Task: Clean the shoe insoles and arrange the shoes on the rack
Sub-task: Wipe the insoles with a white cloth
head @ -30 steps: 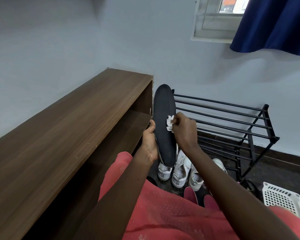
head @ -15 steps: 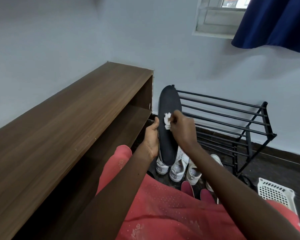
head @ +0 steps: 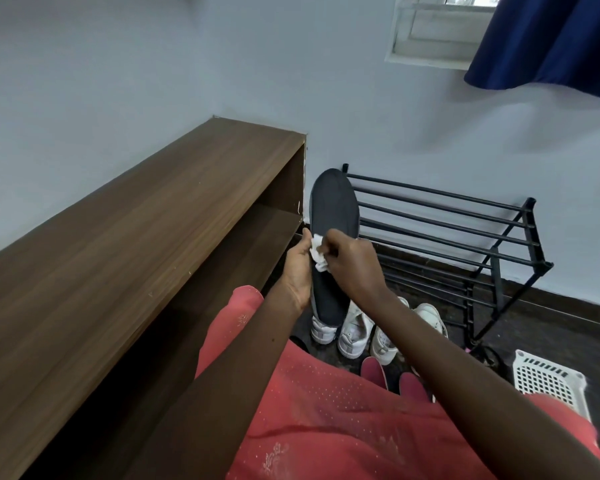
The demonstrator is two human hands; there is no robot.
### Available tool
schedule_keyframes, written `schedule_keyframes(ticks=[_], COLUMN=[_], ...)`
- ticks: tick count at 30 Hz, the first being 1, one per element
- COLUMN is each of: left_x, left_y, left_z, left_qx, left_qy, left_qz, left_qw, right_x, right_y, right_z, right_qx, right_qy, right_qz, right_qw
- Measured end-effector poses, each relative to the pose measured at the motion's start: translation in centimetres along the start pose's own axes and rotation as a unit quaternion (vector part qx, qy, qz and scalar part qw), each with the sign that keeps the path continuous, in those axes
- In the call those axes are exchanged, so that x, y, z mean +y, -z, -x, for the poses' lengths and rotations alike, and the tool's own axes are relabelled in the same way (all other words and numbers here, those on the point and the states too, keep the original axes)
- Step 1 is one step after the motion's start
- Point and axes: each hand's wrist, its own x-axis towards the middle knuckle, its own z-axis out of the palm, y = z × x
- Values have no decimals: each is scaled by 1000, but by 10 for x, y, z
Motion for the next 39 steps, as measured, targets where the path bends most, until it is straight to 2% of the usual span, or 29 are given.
schedule_keyframes(ticks=[3, 6, 9, 11, 13, 15, 19, 27, 34, 39], left_x=[-7, -8, -2, -1, -1, -5, -10, -9, -2, 5], left_y=[-5, -8, -5, 2, 10, 14, 6, -7, 8, 7], left_z=[5, 7, 2, -6, -12, -14, -8, 3, -10, -11], left_qx=[-28, -37, -11, 34, 76, 85, 37, -22, 42, 79], left_qy=[36, 45, 20, 11, 20, 36, 37, 38, 13, 15], left_qz=[4, 0, -7, -4, -23, -16, 29, 2, -38, 20], left_qw=[999, 998, 1000, 999, 997, 996, 998, 999, 998, 997], right_x=[12, 19, 7, -3, -8, -6, 1, 12, -9, -14], right_y=[0, 0, -2, -5, -8, -10, -8, -7, -7, -4], right_z=[-27, -40, -27, -7, 10, 17, 0, -39, 13, 33], right_qx=[40, 46, 27, 6, -9, -12, 2, 34, -10, -11], right_qy=[-54, -104, -84, -55, -45, -59, -85, -127, -120, -129], right_qz=[-15, -41, -65, -68, -77, -88, -89, -86, -115, -124], right_qw=[998, 993, 994, 996, 996, 994, 992, 988, 986, 984])
